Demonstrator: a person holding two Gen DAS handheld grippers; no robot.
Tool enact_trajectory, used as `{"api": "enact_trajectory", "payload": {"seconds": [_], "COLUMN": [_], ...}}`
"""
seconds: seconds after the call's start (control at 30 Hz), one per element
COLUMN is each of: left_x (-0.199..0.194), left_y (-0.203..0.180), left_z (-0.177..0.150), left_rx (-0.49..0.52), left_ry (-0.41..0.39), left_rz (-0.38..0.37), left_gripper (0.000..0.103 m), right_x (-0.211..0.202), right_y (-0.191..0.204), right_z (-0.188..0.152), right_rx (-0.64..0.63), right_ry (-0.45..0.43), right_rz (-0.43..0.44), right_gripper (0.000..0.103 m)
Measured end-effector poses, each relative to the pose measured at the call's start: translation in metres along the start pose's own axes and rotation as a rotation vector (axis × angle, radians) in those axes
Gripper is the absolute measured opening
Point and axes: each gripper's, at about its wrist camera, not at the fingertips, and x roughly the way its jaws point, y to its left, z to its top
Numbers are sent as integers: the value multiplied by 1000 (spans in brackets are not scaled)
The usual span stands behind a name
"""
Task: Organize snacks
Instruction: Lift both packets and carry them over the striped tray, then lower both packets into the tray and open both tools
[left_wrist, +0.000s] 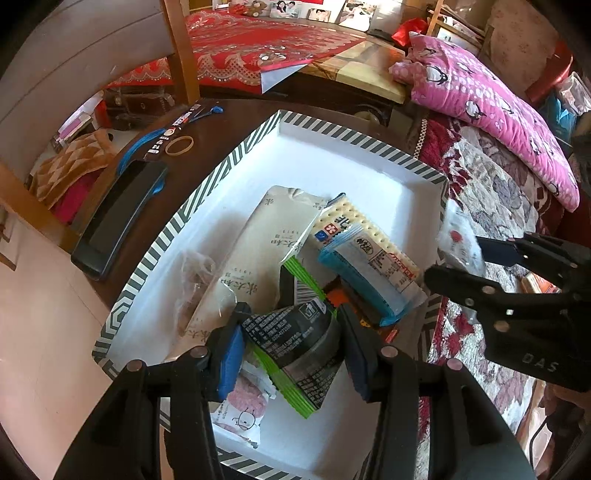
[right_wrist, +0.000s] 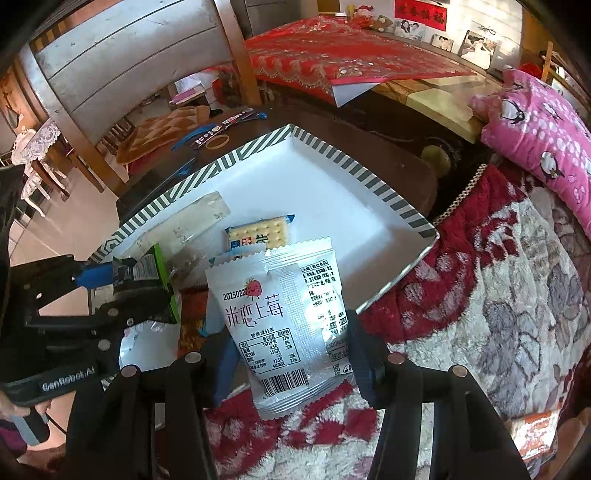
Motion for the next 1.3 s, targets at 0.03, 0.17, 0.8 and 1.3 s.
{"api": "enact_trajectory", "payload": {"seconds": [0.03, 0.17, 0.8, 1.3], "left_x": [0, 1, 8, 6], "left_y": [0, -2, -8, -16], "left_z": [0, 0, -1, -1], "left_rx": [2, 7, 23, 9], "left_ry": [0, 0, 6, 0], "left_rz": [1, 5, 11, 34], "left_gripper": [47, 47, 47, 73], "right_x": [2, 10, 48, 27], "right_y": [0, 0, -3, -9], "right_z": [1, 6, 35, 25], "right_rx": [-1, 4, 4, 65], "right_ry": [4, 11, 52, 19], "right_rz": [0, 4, -15, 24], "right_gripper": [57, 57, 58, 68]}}
